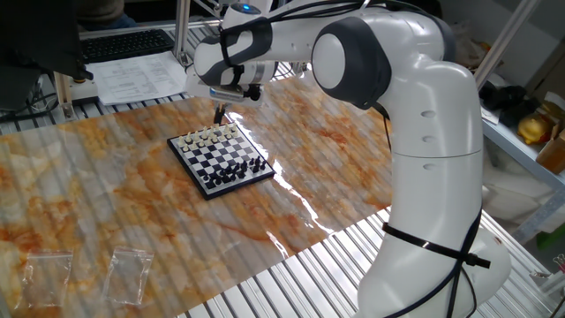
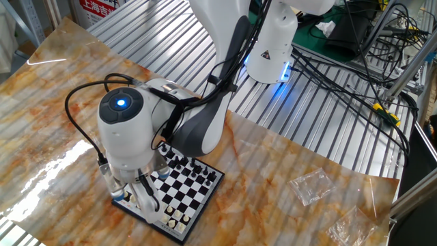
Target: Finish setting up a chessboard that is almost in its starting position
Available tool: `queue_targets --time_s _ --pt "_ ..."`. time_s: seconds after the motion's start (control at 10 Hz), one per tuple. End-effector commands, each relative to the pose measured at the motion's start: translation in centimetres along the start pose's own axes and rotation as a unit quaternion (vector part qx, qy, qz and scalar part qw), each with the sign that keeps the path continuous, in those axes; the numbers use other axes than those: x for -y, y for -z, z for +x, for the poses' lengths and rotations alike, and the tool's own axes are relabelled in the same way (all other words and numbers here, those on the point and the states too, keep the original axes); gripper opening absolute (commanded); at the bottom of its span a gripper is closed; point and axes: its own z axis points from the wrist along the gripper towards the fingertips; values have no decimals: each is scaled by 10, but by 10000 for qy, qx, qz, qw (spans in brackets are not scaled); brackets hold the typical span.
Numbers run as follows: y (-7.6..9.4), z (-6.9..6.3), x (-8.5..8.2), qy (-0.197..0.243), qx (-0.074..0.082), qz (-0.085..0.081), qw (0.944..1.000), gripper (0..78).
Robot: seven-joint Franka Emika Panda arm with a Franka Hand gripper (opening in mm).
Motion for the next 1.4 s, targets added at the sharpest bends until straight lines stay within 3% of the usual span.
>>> queue_targets --time_s 0.1,1.4 --pt "-2 3 3 16 33 -19 10000 11" --pt "-8 6 6 -135 119 -153 9997 11"
